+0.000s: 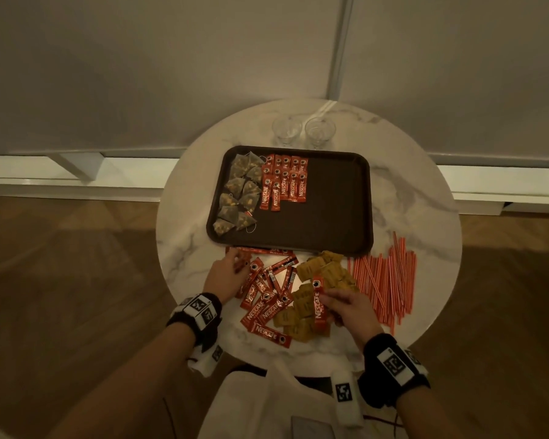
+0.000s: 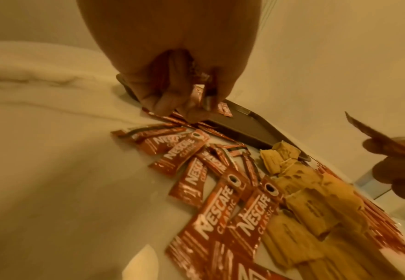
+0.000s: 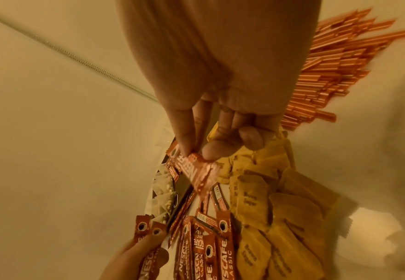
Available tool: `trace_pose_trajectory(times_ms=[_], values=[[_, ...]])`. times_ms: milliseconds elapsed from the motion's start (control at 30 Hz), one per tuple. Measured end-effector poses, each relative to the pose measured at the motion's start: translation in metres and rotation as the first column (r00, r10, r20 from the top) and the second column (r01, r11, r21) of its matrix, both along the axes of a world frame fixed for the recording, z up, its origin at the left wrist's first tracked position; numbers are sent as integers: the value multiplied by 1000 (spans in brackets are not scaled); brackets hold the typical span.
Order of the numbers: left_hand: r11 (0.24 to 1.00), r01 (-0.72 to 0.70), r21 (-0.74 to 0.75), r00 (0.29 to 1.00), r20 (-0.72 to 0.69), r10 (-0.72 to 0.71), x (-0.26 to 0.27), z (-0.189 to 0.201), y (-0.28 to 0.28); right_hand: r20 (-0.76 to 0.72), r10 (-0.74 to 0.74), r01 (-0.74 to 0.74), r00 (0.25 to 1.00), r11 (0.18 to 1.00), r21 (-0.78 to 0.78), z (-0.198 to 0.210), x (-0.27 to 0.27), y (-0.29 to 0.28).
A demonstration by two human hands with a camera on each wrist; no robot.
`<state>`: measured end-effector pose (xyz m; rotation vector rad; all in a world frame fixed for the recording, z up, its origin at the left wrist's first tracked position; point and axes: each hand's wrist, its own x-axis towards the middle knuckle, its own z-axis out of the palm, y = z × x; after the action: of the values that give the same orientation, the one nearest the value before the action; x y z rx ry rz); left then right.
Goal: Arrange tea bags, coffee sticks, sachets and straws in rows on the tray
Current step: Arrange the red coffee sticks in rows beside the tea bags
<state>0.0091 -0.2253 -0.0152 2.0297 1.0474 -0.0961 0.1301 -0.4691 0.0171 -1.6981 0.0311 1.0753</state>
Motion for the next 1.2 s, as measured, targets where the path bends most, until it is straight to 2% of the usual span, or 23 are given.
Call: trace_pose_trajectory(times_ms=[67,200,300,400,600,700,800,867,1033,1200], values=[[1000,-6,22,998,-58,8,2,-4,-4,11,4,-4,1000,1000,-6,-1,5,6],[987,108,121,974,-214,-81,3,-14,-11,5,46,-46,999,999,-15,-3,15,19],[987,107,119,971,-226,-77,5,-14,-10,-27,76,-76,997,997,-11,-2,25,29],[994,77,79,978,-199,-60,4,-16,-6,-9,109,-109,994,994,-20,0,38,44],[999,25,-26,986,-166,-29,3,-21,4,54,84,-81,995,995,-53,1,71,83],[998,6,-64,988,-151,-16,2,-23,11,109,97,-85,989,990,-109,-6,86,104],[993,-31,-115,997,-70,23,1,-18,19,169,135,-100,976,974,-204,-16,101,128],[987,-10,-163,1000,-25,6,0,-10,19,210,169,-109,963,956,-271,-21,110,141],[962,143,-233,990,18,-142,-1,0,34,257,212,-112,943,928,-357,-32,136,182],[951,108,-289,991,104,-81,15,20,52,292,275,-141,916,903,-406,-41,154,215]])
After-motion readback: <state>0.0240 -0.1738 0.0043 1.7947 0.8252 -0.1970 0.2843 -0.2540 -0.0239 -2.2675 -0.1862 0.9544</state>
